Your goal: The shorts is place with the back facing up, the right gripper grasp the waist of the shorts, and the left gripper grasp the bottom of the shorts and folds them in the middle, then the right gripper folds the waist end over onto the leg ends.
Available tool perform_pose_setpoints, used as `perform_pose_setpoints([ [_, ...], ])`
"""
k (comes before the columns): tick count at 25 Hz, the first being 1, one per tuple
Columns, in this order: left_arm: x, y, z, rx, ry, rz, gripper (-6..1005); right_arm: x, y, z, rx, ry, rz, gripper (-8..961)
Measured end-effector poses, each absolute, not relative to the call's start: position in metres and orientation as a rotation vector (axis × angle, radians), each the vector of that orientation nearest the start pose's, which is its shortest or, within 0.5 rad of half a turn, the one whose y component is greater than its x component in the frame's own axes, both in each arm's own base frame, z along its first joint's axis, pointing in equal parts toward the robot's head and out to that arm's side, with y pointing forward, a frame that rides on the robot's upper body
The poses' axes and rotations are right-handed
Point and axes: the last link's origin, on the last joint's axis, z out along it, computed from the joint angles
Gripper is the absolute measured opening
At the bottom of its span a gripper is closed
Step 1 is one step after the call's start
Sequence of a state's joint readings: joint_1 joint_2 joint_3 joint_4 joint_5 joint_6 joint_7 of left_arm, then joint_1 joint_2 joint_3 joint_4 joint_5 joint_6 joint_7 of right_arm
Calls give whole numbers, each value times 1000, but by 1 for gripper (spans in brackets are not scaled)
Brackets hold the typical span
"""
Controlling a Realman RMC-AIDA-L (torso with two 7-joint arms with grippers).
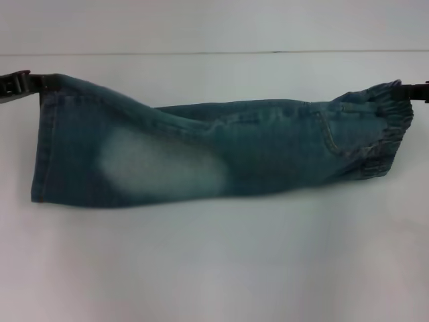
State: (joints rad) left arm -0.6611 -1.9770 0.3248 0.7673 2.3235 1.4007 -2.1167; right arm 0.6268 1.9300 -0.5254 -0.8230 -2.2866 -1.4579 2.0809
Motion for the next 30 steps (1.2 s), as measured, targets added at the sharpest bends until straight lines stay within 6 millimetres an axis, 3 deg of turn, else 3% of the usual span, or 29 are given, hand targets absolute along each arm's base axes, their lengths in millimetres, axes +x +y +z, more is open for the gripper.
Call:
perform_pose_setpoints([
  [21,-285,415,71,-2058,-1353,-581,94,301,404,105,-2191,1228,308,160],
  [30,-279,420,64,-2063,-1326,-553,111,290,412,98,-2217,1186,285,171],
])
